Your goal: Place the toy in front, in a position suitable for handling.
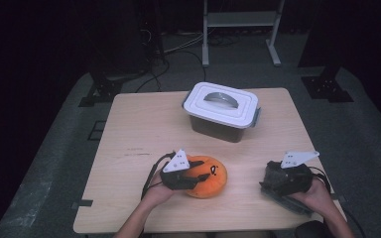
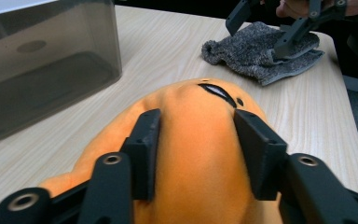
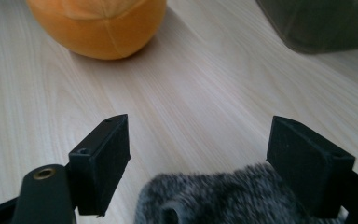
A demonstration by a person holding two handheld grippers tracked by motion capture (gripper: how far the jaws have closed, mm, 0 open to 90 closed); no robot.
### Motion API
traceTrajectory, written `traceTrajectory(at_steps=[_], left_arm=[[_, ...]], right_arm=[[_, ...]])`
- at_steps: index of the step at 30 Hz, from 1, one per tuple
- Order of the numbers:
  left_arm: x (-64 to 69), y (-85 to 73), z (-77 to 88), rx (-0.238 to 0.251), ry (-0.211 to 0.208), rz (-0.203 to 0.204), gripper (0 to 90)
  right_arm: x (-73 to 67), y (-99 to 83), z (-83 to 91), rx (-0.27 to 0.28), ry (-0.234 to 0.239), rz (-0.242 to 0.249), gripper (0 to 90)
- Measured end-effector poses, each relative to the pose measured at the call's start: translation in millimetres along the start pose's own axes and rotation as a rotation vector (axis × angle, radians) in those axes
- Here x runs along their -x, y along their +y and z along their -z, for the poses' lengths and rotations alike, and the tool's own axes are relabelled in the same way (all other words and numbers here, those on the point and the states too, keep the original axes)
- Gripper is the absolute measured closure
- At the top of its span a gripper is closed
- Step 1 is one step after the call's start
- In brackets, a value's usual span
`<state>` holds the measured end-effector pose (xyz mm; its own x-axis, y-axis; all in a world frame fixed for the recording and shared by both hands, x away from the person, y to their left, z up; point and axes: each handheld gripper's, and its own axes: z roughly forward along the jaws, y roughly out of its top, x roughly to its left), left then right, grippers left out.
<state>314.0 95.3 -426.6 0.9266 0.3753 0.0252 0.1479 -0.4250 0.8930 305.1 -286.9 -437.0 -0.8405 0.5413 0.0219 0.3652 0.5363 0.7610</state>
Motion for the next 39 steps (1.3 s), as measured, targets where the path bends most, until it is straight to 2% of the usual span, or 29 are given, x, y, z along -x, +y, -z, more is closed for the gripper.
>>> traceTrajectory(at_steps=[11, 22, 29, 32, 39], left_arm=[[0.0, 0.6, -0.3, 0.003, -0.004, 0.003, 40.9], [-0.4, 0.8, 0.3, 0.001, -0.019, -0.001, 37.3], [-0.2, 1.1, 0.4, 0.001, -0.031, -0.002, 35.8], [-0.2, 1.2, 0.7, -0.002, -0.036, -0.001, 35.1], [-0.3, 1.4, 0.8, -0.006, -0.047, -0.002, 33.0]], right_arm=[[14.9, -14.1, 7.6, -0.010, -0.013, -0.032, 25.0], [26.1, -26.4, 0.8, -0.058, -0.029, -0.062, 37.6], [27.5, -30.0, -4.6, -0.089, -0.040, -0.063, 45.9], [28.6, -31.5, -6.3, -0.099, -0.035, -0.066, 48.8], [31.2, -34.3, -8.3, -0.105, -0.014, -0.097, 49.6]])
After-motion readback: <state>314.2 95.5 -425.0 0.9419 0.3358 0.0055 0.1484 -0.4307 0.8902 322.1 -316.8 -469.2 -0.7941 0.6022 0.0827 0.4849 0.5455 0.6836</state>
